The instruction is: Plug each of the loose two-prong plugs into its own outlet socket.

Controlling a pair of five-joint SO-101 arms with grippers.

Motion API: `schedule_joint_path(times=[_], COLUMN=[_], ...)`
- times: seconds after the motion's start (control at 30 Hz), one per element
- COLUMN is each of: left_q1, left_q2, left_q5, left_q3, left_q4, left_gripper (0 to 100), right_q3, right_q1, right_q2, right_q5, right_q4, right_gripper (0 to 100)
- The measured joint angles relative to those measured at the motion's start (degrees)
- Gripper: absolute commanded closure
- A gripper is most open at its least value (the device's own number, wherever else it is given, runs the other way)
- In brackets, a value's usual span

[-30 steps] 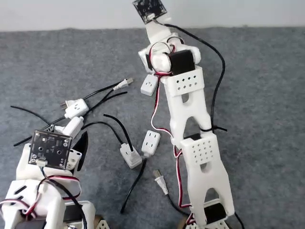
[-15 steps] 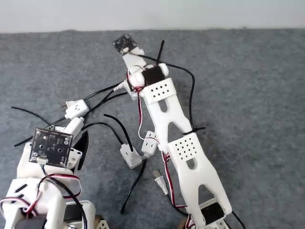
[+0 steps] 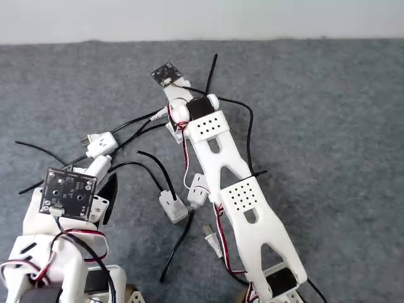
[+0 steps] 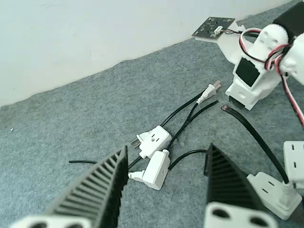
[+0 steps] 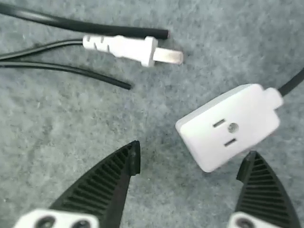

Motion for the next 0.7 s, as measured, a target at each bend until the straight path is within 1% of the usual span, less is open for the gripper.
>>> schedule_joint_path(times=[0.27,0.6,0.7], left_q1=[0.0,0.0,0.0], left_q2=[0.0,0.0,0.0], left_q5=[0.0,0.0,0.0], left_q3=[0.0,0.0,0.0], left_q4=[0.0,0.0,0.0], left_gripper=[74,74,74], right_q3=[0.0,-0.6,-0.5], right_q1=[-0.1,-0.3,-1.0], right_q2=[1.1,0.3,-3.1], right_q5=[0.0,-0.3,-0.3], right_q4=[0.6,10.7,11.3], right_gripper=[66.8,66.9,66.9])
